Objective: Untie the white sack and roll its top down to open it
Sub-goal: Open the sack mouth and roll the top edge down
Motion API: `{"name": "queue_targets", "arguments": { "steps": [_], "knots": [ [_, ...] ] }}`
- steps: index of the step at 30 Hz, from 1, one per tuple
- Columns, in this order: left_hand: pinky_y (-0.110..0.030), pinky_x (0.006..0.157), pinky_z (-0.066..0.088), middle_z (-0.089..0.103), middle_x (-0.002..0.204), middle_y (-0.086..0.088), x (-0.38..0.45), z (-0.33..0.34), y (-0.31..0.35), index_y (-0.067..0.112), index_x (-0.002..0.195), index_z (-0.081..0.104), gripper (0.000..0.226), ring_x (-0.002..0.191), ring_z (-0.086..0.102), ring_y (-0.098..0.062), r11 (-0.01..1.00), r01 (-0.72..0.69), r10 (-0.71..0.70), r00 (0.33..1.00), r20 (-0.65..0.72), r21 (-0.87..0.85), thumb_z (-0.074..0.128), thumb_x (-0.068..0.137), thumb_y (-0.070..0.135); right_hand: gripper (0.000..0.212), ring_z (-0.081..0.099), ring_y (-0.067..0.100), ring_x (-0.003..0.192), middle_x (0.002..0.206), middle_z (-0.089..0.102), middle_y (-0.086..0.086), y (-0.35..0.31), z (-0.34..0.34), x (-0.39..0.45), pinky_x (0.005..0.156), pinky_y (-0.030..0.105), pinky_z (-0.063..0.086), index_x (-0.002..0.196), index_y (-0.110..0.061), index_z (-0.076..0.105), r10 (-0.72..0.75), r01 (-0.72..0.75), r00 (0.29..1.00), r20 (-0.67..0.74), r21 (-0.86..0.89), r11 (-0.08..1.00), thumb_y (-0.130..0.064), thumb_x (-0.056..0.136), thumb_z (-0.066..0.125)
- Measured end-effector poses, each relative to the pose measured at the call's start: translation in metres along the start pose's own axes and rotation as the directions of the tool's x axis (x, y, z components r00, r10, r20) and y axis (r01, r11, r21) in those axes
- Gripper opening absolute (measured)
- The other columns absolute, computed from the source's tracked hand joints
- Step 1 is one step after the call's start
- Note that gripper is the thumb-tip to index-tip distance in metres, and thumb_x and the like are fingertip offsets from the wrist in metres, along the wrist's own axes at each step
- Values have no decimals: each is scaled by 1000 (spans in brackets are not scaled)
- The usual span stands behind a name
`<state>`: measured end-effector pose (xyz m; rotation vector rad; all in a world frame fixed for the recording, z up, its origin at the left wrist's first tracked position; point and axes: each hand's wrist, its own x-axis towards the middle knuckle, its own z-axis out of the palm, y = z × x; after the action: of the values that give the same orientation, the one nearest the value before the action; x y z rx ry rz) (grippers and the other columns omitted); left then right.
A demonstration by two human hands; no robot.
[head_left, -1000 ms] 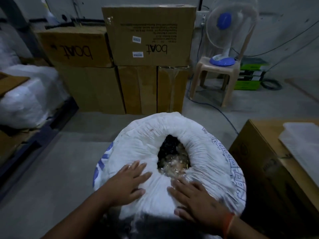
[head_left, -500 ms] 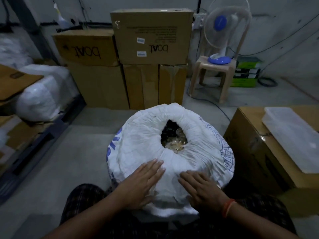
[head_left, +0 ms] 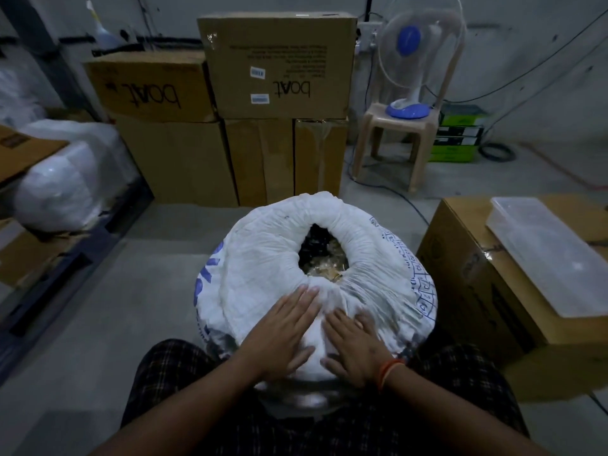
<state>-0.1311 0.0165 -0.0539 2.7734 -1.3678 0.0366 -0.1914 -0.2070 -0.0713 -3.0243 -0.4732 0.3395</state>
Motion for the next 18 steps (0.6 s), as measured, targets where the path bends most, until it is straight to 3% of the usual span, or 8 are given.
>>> {"name": "queue_targets", "arguments": {
  "steps": [2,3,6,8,10,12,15,18],
  "knots": [
    [-56,128,22,9,177,-10,-3,12,-6,20,164,28,81,161,-1,-32,995,45,-59,984,168,84,44,97,61,73,69,18,119,130,71,0,7,17,6,81,44,63,121,-24,75,2,1,993,121,-28,1000,-72,81,38],
    [-60,129,16,-2,177,-8,-5,18,-11,23,166,20,82,160,-10,-32,990,72,-105,947,304,117,39,98,65,72,72,17,114,127,73,-2,11,24,8,73,40,63,116,-27,77,-15,18,992,127,-28,999,-72,84,31],
    [-66,126,-1,-26,173,2,-13,25,-20,29,167,-4,92,159,-25,-36,989,78,-136,821,554,126,36,97,75,82,73,13,110,127,73,-6,28,42,9,68,30,62,113,-33,76,-68,76,989,134,-53,996,-65,98,3],
    [-69,124,-2,-30,171,4,-16,27,-22,31,166,-6,99,156,-28,-34,992,47,-107,803,586,117,47,94,74,81,72,16,114,132,70,-4,35,40,7,71,31,64,121,-32,71,-101,114,981,168,-70,991,-65,98,0],
    [-69,124,-1,-28,171,5,-15,25,-23,32,166,-5,93,156,-27,-35,991,29,-102,801,590,133,56,99,54,79,59,21,132,151,55,3,39,32,4,91,42,60,138,-24,60,-178,205,948,265,-76,976,-71,95,12],
    [-65,126,3,-16,176,3,-12,24,-23,32,166,1,78,160,-18,-40,991,29,-98,816,570,129,49,105,34,69,50,16,140,158,46,0,36,20,2,102,41,52,143,-25,57,-210,237,940,268,-75,968,-59,89,30],
    [-55,129,9,-1,178,2,-10,16,-21,29,167,10,68,163,-9,-37,995,70,-98,826,556,71,40,108,47,57,72,7,110,125,73,-11,32,17,1,78,29,60,115,-32,77,-172,202,971,165,-185,962,-42,76,37],
    [-48,129,16,9,177,0,-17,3,-22,21,167,16,63,164,-2,-35,996,64,-85,841,534,58,37,109,37,43,75,15,101,111,77,-6,32,12,4,78,30,60,103,-27,77,-161,185,979,123,-217,959,-40,82,43]
  ]
}}
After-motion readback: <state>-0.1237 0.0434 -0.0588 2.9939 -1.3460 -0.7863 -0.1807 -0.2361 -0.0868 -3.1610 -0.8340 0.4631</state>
